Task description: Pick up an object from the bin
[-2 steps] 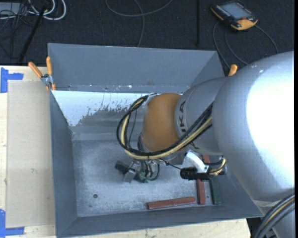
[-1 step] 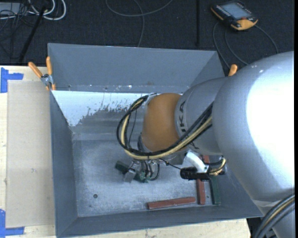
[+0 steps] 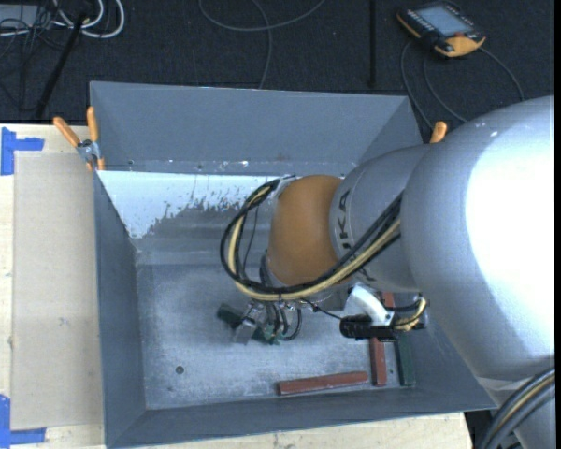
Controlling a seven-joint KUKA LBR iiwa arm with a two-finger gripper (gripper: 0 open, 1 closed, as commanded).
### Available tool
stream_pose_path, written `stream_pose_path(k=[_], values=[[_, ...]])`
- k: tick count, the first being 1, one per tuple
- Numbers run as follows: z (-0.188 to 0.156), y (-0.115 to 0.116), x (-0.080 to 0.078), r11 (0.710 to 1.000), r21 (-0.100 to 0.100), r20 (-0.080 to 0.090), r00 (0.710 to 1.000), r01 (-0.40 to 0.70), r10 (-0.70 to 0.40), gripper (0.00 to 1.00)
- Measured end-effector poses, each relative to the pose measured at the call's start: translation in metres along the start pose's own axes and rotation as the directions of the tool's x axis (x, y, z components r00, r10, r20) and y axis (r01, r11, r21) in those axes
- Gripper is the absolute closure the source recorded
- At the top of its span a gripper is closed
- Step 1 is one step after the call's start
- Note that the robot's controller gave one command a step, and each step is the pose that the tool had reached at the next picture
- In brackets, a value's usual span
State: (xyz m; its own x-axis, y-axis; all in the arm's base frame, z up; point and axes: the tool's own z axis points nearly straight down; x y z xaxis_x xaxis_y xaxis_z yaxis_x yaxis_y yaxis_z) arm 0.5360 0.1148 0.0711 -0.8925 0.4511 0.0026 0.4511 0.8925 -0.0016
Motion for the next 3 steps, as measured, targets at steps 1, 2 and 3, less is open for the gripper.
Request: stream_pose_path(k=[1,2,3], values=[[-0.004,0.000,0.000,1.000,0.000,0.001,1.000,0.000,0.000,1.00],[-0.010,-0.001,0.001,1.000,0.002,-0.003,1.000,0.001,-0.001,1.00],[-0.031,-0.002,0.002,1.000,0.006,-0.007,1.000,0.001,-0.001,1.00]])
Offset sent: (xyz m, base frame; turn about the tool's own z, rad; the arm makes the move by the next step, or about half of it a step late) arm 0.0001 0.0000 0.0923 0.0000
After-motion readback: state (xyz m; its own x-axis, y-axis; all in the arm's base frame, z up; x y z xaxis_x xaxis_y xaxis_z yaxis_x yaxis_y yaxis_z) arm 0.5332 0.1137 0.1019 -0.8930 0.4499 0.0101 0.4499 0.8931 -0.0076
